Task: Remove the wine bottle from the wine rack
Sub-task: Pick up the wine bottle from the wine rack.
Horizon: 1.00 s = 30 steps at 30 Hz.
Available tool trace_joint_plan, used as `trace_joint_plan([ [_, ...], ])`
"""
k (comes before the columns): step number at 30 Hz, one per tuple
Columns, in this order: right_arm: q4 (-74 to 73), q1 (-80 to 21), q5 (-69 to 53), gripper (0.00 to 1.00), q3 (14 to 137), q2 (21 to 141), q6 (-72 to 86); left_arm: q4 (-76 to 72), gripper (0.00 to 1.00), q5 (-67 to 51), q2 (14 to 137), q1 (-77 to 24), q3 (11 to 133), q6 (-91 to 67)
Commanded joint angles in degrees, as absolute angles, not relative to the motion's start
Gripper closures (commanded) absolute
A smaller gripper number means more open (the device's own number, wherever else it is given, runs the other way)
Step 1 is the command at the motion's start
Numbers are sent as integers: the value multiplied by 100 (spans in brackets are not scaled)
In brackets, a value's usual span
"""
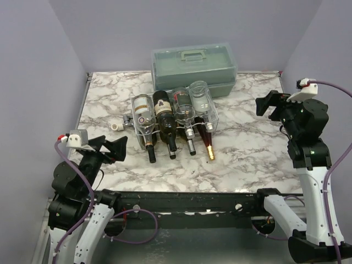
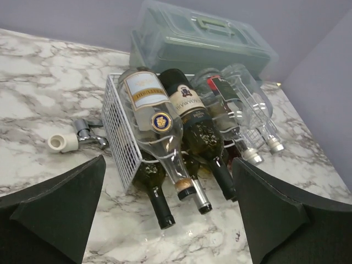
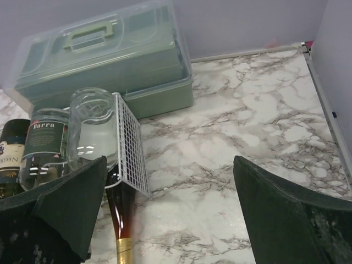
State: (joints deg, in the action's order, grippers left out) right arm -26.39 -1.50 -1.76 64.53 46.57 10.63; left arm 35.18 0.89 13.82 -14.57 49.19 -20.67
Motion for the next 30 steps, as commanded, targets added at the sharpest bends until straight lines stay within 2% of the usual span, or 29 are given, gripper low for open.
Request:
trace_joint_plan([
  [1,-2762,-141,-297,0,6458,4603,1129,3768,1,-589,1444,-1415,5003,-2409],
  [8,-2917,-143,-1390,0,6429,4535,455,3914,1,-1121,1545,-1415,4878,-2747],
  [15,-3736,-141,-4195,0,6371,4759,-1473,4032,1,-1289,1785,-1415,4844,-3007],
  [18,-4035,-142,-4802,0,6237,4883,-1753,3983,1,-1457,2037,-1415,4808,-3255],
  [25,-3412,-141,-4563,0,5651,4997,-1504,3885,1,-1765,2799,-1432,5069,-3518],
  [28,-3280,-141,-4462,0,5504,5116,-1499,3916,1,-1381,3125,-1652,5216,-3421],
  [30,-3071,-146,-4464,0,5353,5194,-1328,3996,1,-707,3354,-2085,5414,-3401],
])
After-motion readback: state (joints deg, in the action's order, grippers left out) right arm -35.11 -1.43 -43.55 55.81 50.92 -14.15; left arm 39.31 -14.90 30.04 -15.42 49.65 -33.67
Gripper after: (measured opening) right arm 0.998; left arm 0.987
